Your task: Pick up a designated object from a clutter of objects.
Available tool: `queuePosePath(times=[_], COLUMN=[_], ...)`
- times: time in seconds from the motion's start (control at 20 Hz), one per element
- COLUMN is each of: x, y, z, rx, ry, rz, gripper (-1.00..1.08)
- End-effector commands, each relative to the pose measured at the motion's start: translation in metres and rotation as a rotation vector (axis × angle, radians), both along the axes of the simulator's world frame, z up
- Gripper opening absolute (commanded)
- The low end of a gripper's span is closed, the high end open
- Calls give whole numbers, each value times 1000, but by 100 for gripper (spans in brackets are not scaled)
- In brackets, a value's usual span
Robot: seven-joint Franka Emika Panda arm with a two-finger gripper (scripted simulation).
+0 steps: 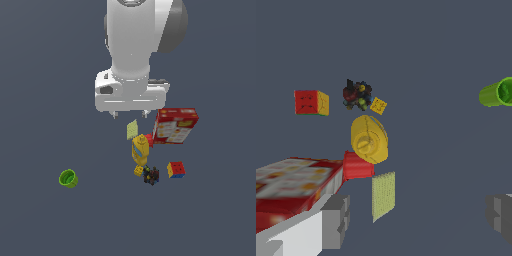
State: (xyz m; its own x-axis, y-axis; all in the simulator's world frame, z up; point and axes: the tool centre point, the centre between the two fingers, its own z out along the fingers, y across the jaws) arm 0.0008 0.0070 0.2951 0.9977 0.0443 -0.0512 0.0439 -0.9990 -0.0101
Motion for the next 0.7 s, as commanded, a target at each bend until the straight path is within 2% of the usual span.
queuePosePath(times=[0.0, 0.35, 0.65], x=[6, 34, 65], y=[3, 19, 40], z=[-7, -40, -86], rx=[-2, -10, -15], ry=[-1, -11, -24], rz=[9, 48, 99], gripper=[100, 100, 100])
